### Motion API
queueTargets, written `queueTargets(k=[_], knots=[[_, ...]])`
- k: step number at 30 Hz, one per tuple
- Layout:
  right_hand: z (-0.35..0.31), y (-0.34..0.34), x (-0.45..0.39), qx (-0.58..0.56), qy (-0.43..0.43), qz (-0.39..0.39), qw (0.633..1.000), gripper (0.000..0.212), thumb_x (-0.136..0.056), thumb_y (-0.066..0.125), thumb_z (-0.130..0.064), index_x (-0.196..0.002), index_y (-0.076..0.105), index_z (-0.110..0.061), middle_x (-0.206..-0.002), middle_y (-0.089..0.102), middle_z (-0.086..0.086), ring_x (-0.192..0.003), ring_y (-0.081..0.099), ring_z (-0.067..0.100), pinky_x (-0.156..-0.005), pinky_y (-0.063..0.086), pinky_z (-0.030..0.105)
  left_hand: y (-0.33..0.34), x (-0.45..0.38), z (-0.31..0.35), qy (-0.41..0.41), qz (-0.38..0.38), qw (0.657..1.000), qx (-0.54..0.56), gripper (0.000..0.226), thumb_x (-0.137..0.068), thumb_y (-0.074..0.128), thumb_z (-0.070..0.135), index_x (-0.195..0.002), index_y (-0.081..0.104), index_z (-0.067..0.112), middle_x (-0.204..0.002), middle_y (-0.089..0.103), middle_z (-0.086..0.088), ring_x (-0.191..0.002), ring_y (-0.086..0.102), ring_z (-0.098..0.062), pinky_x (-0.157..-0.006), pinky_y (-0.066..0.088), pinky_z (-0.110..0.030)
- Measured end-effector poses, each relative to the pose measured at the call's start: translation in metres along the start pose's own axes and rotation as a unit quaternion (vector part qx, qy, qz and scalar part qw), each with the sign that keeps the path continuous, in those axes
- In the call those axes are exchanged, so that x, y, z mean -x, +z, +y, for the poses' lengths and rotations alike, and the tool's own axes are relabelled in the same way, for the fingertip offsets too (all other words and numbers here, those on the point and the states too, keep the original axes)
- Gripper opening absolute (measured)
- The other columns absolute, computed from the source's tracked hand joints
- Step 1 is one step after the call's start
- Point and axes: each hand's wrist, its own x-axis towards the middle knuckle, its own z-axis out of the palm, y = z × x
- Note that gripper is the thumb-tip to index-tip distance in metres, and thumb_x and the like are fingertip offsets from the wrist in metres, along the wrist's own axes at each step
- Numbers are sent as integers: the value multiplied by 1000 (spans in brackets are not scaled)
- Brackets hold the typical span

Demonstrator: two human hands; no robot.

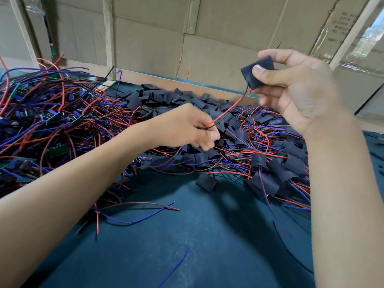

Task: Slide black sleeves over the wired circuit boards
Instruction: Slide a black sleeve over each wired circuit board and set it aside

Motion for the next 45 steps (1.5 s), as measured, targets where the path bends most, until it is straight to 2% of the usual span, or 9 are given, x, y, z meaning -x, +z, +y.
queueTargets(k=[2,4,8,12,17,25,33,37,45], knots=[[3,-2,-1,24,5,1,1000,30,-85,77,-6,-111,72,-19,-75,71,1,-50,59,17,-41,37,21,-5,1,2,2,38,999,24,18,-102,57,26,-97,73,17,-61,56,6,-49,49,-12,-48,49,-26],[6,-4,-2,20,10,-7,1000,30,-84,77,-5,-112,72,-16,-72,70,-1,-48,55,14,-42,37,21,-11,0,3,2,72,997,29,14,-100,57,27,-100,69,18,-60,45,8,-48,39,-11,-45,38,-23],[6,-2,0,2,7,-62,998,41,-77,78,2,-116,65,-5,-75,71,5,-55,63,17,-53,54,26,-21,4,11,-12,82,979,184,41,-89,37,-16,-109,61,10,-91,57,-4,-63,44,-10,-52,33,-23],[4,-3,3,32,8,-104,994,55,-63,81,-4,-115,64,-3,-82,72,10,-64,71,23,-63,60,29,-38,9,12,21,66,957,281,63,-82,26,-35,-131,53,-4,-114,63,-18,-92,65,-21,-85,59,-29],[3,-7,6,54,-1,-133,990,57,-62,82,-4,-116,64,-1,-85,73,11,-70,74,28,-66,62,32,-50,13,13,30,66,929,362,48,-91,39,-26,-135,49,-10,-126,65,-25,-118,65,-32,-102,52,-38],[6,-8,6,60,-28,-106,992,56,-59,85,-1,-110,61,-1,-96,74,16,-83,77,34,-68,63,34,-57,13,14,-19,105,874,473,37,-90,53,-10,-127,54,-13,-119,66,-30,-107,70,-37,-90,58,-28],[12,-7,3,216,-65,-117,967,51,-65,88,2,-111,72,-14,-103,74,6,-87,73,16,-91,60,36,-58,13,20,-8,160,853,497,22,-94,56,-8,-114,63,-4,-92,76,-17,-97,74,-31,-79,59,-23],[16,-6,3,243,-53,-121,961,58,-65,87,6,-118,70,-11,-112,74,9,-86,76,14,-88,60,31,-58,12,20,-9,204,828,523,17,-94,56,-10,-108,64,-7,-88,76,-18,-97,74,-33,-78,60,-25],[24,-2,0,260,-58,-105,958,22,-77,86,-5,-90,74,-18,-80,78,5,-71,77,22,-76,63,34,-59,12,20,-20,231,815,531,16,-93,58,-10,-108,65,-10,-109,68,-26,-97,74,-34,-76,60,-25]])
